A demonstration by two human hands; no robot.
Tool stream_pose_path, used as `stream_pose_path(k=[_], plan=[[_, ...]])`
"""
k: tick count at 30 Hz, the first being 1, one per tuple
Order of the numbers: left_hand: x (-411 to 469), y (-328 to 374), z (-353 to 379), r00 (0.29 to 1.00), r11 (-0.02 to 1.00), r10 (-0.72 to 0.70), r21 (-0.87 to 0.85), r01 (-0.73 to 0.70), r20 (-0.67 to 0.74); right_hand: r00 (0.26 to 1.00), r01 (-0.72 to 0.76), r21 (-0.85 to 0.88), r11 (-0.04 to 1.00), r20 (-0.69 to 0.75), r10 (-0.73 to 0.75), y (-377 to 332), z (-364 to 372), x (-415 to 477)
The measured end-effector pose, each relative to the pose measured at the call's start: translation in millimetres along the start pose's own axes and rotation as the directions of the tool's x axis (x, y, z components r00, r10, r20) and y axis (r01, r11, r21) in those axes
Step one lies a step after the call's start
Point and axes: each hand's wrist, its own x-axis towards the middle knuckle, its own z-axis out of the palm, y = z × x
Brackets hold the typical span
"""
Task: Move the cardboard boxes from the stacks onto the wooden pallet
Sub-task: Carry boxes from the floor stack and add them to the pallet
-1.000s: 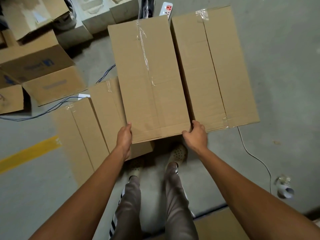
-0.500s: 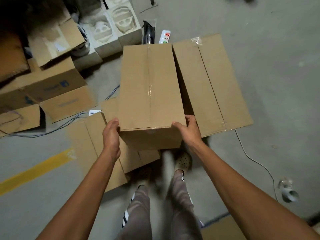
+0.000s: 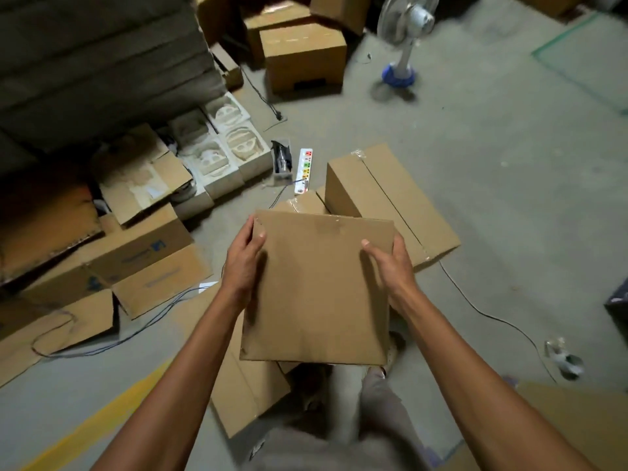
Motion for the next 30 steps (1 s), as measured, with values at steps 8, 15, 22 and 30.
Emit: stream_pose_path(k=[8,15,22,30], plan=[[-55.9,48.0,2.8,0.984,0.996,-0.032,-0.075,0.045,0.175,0.978,0.104,0.087,0.991,-0.187,-0.087,0.6,-24.6,-100.7],[-112.4,67.4,10.2,0.899,0.994,0.077,-0.106,-0.034,0.432,0.928,0.125,0.088,0.988,-0.362,-0.085,1.4,-70.7,-178.5],[-213.7,93.1,13.6,0.791,0.989,0.144,-0.064,-0.132,0.594,0.856,0.218,0.175,0.96,-0.507,-0.103,34.1,-105.4,-299.3],[-306.5,109.3,-11.5,0.721,0.979,0.199,-0.099,-0.178,0.663,0.765,0.264,0.148,0.953,-0.633,-0.114,55.3,-102.6,-445.2]])
